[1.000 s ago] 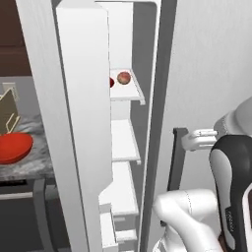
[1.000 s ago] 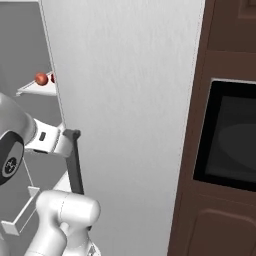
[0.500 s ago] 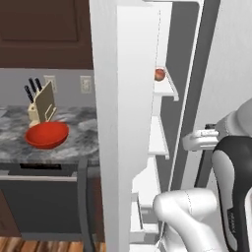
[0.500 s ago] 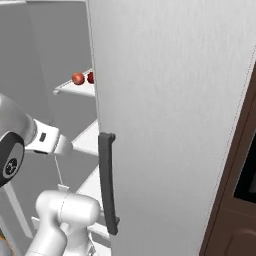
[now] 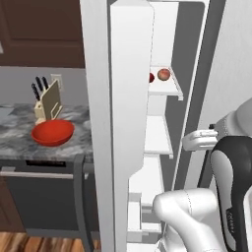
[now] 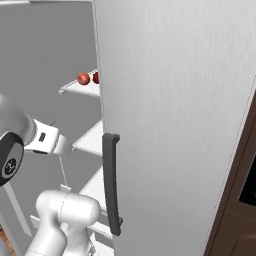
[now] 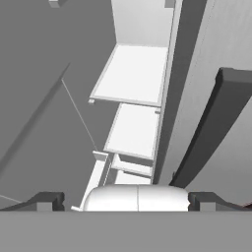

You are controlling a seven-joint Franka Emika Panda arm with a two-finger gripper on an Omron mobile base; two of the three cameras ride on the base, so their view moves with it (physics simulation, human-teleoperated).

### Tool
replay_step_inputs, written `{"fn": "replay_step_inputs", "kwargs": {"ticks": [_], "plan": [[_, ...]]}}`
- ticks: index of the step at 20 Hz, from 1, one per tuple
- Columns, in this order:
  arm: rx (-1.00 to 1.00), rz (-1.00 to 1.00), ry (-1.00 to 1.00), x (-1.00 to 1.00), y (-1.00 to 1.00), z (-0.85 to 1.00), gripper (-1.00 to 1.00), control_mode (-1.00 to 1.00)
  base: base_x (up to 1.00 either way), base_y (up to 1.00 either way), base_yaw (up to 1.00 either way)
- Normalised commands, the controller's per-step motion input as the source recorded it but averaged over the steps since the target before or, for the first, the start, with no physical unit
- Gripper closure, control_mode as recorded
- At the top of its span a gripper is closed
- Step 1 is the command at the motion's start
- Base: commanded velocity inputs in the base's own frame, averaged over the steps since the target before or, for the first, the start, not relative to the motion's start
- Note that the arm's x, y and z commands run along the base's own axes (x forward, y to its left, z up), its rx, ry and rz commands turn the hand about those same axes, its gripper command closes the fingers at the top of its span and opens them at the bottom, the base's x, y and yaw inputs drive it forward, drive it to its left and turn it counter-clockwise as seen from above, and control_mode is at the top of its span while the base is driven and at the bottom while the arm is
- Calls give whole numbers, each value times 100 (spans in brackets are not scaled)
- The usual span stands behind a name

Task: Take the peach, bell pepper, and peach from the freezer and place them in the bowl on the counter.

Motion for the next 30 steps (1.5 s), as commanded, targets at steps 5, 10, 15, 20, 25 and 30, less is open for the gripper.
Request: {"fn": "replay_step_inputs", "kwargs": {"ticks": [5, 10, 15, 20, 25, 30], "plan": [[0, 0, 0, 0, 0, 0, -100, 100, 98, 33, 45], [0, 0, 0, 0, 0, 0, -100, 100, 69, 2, 47], [0, 0, 0, 0, 0, 0, -100, 100, 88, 46, 9], [0, 0, 0, 0, 0, 0, -100, 100, 86, 55, 0], [0, 0, 0, 0, 0, 0, -100, 100, 62, 29, 9], [-13, 10, -4, 6, 25, 60, -100, -100, 0, 0, 0]]}}
